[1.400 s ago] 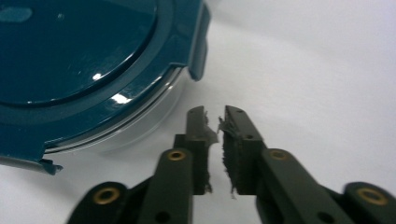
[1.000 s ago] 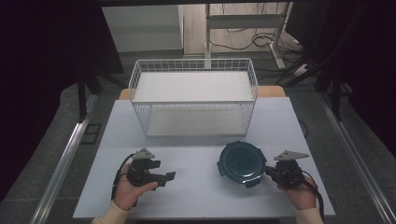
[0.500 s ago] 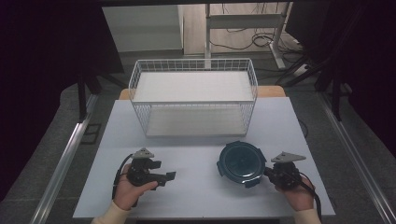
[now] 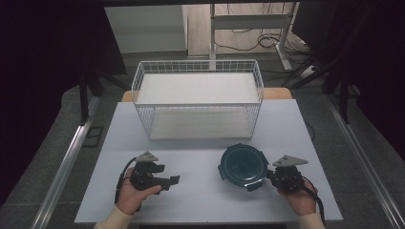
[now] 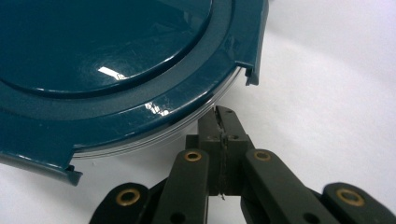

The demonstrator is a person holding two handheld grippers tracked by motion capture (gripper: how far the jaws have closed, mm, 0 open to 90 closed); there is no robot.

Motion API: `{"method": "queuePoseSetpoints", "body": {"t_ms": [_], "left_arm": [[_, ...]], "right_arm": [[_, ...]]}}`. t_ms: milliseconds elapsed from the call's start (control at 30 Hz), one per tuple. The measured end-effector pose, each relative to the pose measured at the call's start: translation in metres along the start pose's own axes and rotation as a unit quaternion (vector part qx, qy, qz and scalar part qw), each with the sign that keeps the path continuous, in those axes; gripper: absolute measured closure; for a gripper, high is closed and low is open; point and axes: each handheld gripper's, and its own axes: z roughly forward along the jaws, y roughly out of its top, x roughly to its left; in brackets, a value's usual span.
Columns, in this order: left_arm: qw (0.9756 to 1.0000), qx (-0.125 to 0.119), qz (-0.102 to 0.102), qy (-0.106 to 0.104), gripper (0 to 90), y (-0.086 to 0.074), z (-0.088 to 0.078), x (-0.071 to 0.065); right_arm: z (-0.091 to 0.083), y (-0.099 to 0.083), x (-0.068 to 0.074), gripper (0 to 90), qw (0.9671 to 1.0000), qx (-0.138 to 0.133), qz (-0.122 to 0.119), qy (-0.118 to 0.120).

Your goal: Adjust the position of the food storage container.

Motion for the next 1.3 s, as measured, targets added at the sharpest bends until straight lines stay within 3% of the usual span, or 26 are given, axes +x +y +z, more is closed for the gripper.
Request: {"method": "queuePoseSetpoints", "body": {"t_ms": [1033,1300], "left_arm": [[1.0000,0.003,-0.004,0.008,19.5,0.000,-0.002,0.004],[0.9999,0.002,-0.005,0.009,19.5,0.000,-0.002,0.004]], "right_arm": [[0.023,0.022,0.035,89.7,0.9991,-0.002,-0.042,0.012],[0.027,0.026,0.046,89.7,0.9983,-0.003,-0.052,0.026]]}}
